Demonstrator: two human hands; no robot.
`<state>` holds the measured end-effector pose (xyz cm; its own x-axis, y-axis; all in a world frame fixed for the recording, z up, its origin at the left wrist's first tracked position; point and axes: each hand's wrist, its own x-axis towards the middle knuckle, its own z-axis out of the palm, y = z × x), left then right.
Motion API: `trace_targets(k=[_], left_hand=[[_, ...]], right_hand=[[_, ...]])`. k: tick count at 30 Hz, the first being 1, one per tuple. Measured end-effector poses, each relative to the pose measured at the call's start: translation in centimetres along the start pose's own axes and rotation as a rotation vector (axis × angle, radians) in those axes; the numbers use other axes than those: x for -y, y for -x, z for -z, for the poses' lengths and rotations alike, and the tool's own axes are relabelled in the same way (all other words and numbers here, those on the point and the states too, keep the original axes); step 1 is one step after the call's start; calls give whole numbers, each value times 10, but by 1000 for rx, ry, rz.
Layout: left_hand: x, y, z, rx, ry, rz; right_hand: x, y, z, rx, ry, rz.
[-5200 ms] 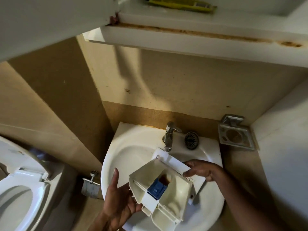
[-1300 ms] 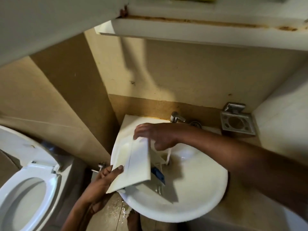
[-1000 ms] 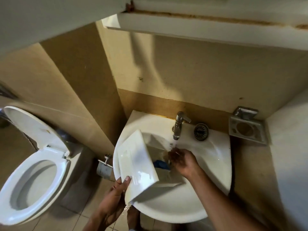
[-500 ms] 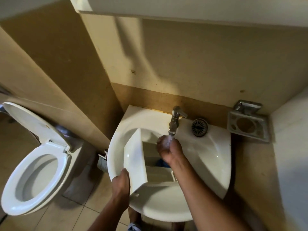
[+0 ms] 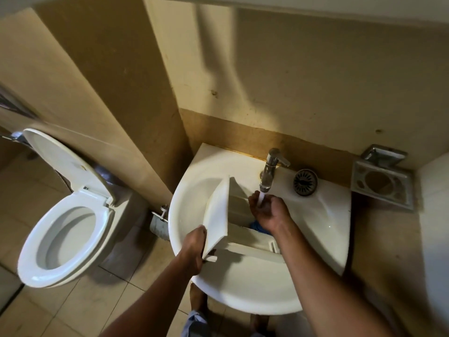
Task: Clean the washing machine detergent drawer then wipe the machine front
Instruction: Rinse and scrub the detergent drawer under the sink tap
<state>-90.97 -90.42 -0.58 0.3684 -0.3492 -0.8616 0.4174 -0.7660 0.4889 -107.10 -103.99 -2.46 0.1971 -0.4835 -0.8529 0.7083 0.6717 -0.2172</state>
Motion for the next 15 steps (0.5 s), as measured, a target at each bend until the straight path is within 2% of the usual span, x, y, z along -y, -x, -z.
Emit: trace_targets(k=[3,5,6,9,12,14,15], left_hand=[[-1,1,4,28,17,-1],[-2,1,6,44,27,-3],[-3,1,8,44,22,-17],[-7,-2,8,-8,-38,-84],[-7,-2,6,-73,-101,-171],[-7,0,5,-90,-108,-228],[-8,1,5,-98,-106,-246]], right_hand=[[-10,-8,-3,29,-98,-2],[-15,4,-5,43,72,70],[-17,15,-8,69,299,131],[-25,48,-12,300,1073,211],[-17,43,-1,113,1477,445],[-9,35,11,32,1511,462],[-6,31,15,-16,1384,419]])
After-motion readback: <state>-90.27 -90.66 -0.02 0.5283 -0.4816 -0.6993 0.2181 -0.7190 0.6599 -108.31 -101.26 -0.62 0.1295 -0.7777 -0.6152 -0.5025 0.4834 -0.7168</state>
